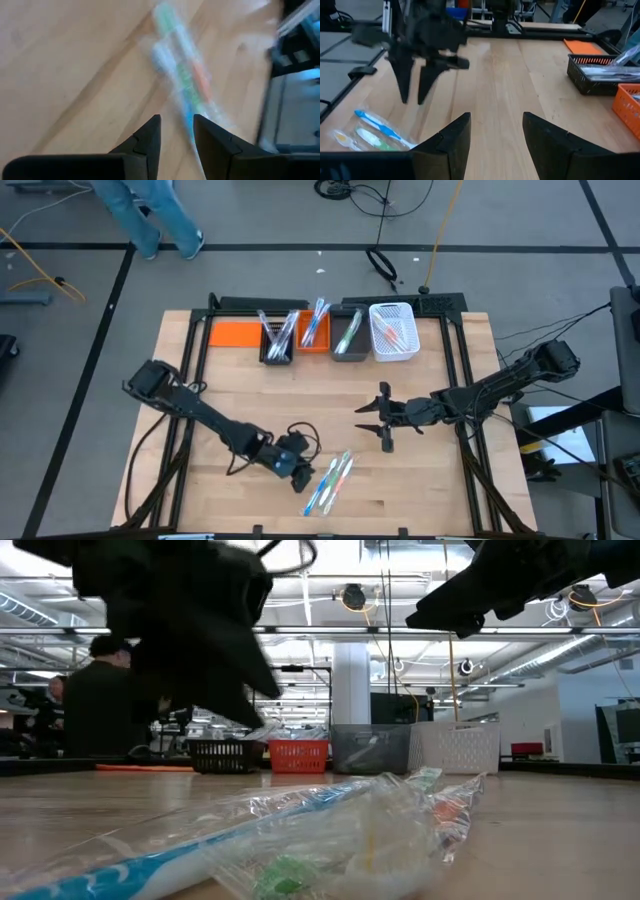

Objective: Pick & Place Toothbrushes
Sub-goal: Put the blue toothbrush into the orange basket

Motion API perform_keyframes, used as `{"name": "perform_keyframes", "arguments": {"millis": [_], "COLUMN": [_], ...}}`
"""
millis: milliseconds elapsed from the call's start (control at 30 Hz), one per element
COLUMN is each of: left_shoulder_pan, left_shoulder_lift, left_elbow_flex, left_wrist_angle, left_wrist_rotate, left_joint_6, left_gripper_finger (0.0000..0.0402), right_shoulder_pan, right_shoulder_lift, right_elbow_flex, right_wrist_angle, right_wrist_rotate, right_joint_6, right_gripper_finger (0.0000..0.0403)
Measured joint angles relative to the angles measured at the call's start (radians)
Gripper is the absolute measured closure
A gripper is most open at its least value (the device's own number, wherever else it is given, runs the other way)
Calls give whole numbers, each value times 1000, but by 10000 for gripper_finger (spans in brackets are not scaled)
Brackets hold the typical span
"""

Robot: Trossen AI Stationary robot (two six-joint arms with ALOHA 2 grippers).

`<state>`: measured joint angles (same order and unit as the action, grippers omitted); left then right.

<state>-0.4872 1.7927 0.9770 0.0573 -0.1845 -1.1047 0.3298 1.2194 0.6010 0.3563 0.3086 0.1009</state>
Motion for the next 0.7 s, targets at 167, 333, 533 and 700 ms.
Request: {"name": "perform_keyframes", "arguments": {"millis": [167,333,533,700], "left_shoulder_pan": [-7,-7,-2,-1], "left_shoulder_lift": [73,155,231,260], "left_elbow_flex": [-1,30,90,137], "left_wrist_angle": [92,157,161,148], "left_wrist_rotate": [52,109,158,175], "left_joint_6": [-18,-21,-24,2], "left_gripper_finger": [286,286,286,287], "right_shoulder_pan": [0,0,1,1], "right_shoulder_lift": [0,0,0,0], "right_elbow_flex": [0,1,0,0], "right_wrist_angle": [10,8,5,2], "right_wrist_rotate": [0,-1,-2,-2], "right_joint_6": [0,18,19,19], "right_gripper_finger": [232,232,232,232]}}
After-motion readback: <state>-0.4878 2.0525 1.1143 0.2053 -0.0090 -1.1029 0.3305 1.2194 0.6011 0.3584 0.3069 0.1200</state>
